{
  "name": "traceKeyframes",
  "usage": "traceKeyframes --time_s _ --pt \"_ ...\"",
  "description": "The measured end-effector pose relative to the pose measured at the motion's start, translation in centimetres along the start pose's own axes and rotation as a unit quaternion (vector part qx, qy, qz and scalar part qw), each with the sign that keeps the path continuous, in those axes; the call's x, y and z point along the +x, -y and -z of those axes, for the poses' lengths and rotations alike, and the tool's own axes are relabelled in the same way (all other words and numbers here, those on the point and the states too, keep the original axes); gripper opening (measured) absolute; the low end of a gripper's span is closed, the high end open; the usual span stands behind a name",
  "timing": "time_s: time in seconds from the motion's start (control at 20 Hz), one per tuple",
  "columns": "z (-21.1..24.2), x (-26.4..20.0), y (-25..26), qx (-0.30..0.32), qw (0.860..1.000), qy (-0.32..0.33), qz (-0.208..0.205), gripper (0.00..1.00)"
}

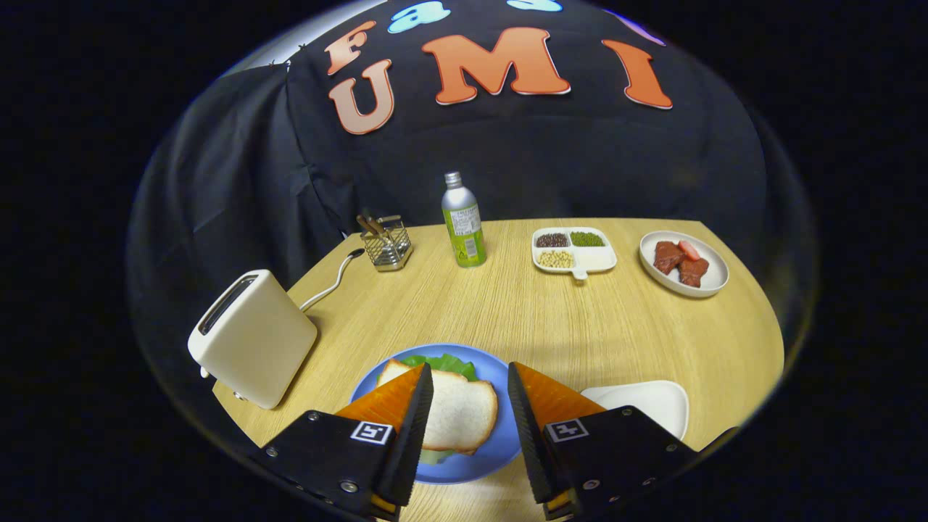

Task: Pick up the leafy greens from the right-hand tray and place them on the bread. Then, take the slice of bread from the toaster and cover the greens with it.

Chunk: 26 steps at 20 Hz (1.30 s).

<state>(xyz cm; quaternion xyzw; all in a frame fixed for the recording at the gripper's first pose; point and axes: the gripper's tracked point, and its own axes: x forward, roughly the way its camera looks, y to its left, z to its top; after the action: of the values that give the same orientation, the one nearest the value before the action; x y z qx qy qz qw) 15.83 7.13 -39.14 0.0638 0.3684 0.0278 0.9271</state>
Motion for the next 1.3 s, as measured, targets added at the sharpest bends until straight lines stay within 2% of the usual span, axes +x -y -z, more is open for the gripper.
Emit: traceKeyframes --time_s 0.1,0.2,0.45,0.8,1.05,1.3 --pt "-2.3 -2.6 0.1 -0.015 0.999 0.036 0.005 0.67" --pt "-4.6 -5.5 -0.1 -0.024 0.997 0.076 0.008 0.68" --pt "-9.7 -13.0 -0.5 -0.060 0.984 0.168 0.022 0.77" --pt "-11.5 -21.3 -0.3 -0.072 0.965 0.244 0.064 0.94" --pt "-11.5 -26.9 -1.7 -0.080 0.946 0.309 0.053 0.94" --pt "-11.5 -29.9 -1.3 -0.089 0.936 0.334 0.066 0.96"
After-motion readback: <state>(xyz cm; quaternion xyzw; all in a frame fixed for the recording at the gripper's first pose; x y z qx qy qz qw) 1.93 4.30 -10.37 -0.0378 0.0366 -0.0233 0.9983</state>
